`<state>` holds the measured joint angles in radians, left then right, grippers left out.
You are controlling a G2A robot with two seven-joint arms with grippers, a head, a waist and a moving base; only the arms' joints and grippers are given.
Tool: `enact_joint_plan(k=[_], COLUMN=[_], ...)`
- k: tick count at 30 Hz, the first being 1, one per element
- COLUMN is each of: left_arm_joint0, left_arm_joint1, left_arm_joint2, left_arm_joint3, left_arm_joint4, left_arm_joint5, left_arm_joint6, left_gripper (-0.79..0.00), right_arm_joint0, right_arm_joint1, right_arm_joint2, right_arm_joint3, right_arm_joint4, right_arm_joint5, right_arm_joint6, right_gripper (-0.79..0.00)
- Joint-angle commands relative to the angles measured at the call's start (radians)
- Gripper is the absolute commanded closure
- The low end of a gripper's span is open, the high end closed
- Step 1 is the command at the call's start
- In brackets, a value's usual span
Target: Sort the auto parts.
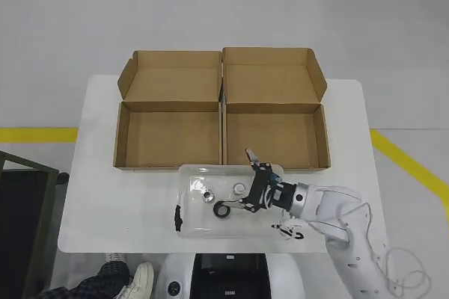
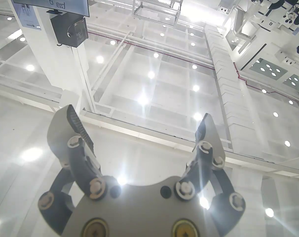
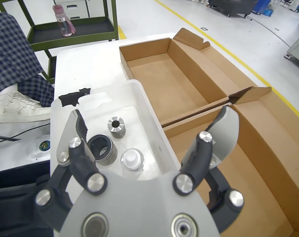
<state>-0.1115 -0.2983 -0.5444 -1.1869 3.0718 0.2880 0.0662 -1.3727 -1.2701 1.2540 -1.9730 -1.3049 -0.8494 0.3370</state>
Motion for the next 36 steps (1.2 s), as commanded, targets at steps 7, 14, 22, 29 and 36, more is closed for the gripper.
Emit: enact_joint_plan(k=[7,14,22,29,36], left_arm_joint0=[0.0,0.0,0.0,0.0,0.0], left_arm_joint1=[0.0,0.0,0.0,0.0,0.0], left_arm_joint2=[0.0,0.0,0.0,0.0,0.0], left_arm_joint3=[0.0,0.0,0.0,0.0,0.0], left_arm_joint4=[0.0,0.0,0.0,0.0,0.0], left_arm_joint5=[0.0,0.0,0.0,0.0,0.0], left_arm_joint6=[0.0,0.0,0.0,0.0,0.0], left_gripper=[-0.785,-0.785,-0.785,-0.785,-0.785], right_arm_joint0=[-0.014,-0.012,-0.006,0.006,0.017], right_arm_joint1=[0.015,0.027,0.038,0.046,0.054], right_arm_joint2=[-0.027,-0.038,-0.032,-0.039,-0.04], right_arm_joint3=[0.023,0.046,0.077,0.112,0.14], right_arm_joint4=[0.024,0.036,0.024,0.014,0.018], right_arm_joint5=[-0.075,-0.087,-0.056,-0.048,-0.031], right_arm_joint6=[0.066,0.116,0.122,0.121,0.108], right_gripper=[-0.785,-0.785,-0.785,-0.763,-0.557])
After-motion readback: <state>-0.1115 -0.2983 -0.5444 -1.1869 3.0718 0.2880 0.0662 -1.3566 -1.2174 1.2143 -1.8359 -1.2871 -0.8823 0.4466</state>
